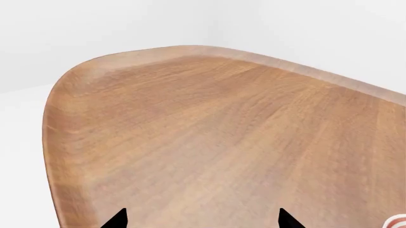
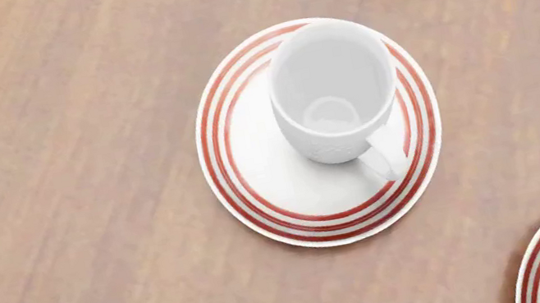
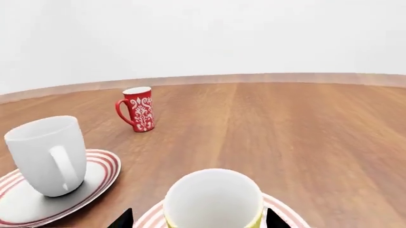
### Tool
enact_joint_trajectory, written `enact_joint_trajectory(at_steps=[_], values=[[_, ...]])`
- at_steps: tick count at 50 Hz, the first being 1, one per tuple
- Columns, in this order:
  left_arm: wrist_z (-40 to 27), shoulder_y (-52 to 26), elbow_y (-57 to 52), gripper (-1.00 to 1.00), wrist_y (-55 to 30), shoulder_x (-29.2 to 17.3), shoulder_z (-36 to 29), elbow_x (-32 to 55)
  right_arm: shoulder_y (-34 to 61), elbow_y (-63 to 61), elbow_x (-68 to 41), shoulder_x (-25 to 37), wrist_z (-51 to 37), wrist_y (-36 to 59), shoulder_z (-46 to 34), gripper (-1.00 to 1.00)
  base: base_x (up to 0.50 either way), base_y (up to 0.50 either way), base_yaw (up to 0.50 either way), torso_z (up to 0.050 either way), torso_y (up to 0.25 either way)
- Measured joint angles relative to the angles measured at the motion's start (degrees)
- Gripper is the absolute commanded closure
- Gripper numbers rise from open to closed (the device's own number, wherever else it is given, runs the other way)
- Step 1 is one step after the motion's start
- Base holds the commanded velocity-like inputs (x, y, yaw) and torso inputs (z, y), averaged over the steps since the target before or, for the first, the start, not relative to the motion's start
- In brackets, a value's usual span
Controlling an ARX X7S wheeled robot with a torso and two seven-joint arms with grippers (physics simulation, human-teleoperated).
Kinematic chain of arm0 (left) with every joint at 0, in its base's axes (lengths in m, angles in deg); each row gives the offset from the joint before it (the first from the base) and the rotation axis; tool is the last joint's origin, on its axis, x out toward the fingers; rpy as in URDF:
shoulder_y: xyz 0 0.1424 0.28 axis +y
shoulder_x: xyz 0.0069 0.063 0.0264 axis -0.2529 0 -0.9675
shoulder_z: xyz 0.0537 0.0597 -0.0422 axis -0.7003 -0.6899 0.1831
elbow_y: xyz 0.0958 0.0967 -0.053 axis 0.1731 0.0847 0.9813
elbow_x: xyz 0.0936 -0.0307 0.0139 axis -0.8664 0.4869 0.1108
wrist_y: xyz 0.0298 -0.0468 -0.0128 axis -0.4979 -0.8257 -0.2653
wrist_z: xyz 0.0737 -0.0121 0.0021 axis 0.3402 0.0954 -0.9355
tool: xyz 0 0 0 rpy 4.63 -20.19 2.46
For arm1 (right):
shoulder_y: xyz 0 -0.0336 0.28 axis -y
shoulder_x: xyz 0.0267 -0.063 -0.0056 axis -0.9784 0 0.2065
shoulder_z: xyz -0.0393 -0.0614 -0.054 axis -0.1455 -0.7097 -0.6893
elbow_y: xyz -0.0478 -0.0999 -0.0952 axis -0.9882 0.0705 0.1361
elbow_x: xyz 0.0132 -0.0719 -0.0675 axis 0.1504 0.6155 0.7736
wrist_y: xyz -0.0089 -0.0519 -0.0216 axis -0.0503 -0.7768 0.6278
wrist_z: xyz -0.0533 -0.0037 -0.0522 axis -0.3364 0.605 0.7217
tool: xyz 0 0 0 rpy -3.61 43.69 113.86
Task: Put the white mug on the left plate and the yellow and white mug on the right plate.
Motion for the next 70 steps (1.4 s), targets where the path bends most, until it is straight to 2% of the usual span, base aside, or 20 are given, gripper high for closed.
enact_joint_trajectory(at_steps=[9,18,27,39,50,62,70], values=[[0.0,0.0,0.0,-1.00,0.1,0.0,-0.2,-0.2,-0.6,-3.8,0.1,0.2,-0.1,-1.6,0.0,-1.00,0.00,0.00,0.00,0.000,0.000],[0.1,-0.2,0.1,-1.00,0.2,0.0,-0.5,-0.3,1.0,-8.2,1.1,1.6,-3.2,0.7,0.0,-1.00,0.00,0.00,0.00,0.000,0.000],[0.1,-0.1,0.1,-1.00,0.3,-0.1,-0.6,-0.1,5.2,-13.1,2.9,5.3,-9.6,8.0,0.0,-1.00,0.00,0.00,0.00,0.000,0.000],[0.6,-2.4,1.6,-1.00,-0.8,-0.3,-2.2,-0.8,14.5,-17.6,5.5,13.2,-20.1,22.1,-0.1,-1.00,0.00,0.00,0.00,0.000,0.000],[-0.3,-9.6,3.1,-1.00,-5.6,-1.3,-5.1,-1.7,24.7,-15.9,7.3,18.2,-25.3,30.6,-2.0,-1.00,0.00,0.00,0.00,0.000,0.000],[-1.0,-20.9,5.1,-1.00,-13.3,-2.6,-10.0,-2.7,34.9,-10.9,9.6,20.7,-27.6,35.3,-4.9,-1.00,0.00,0.00,0.00,0.000,0.001],[-1.7,-27.5,5.3,-1.00,-18.1,-3.1,-12.2,-2.2,39.1,-12.3,10.1,22.6,-29.7,39.5,-6.3,-1.00,0.00,0.00,0.00,0.000,0.000]])
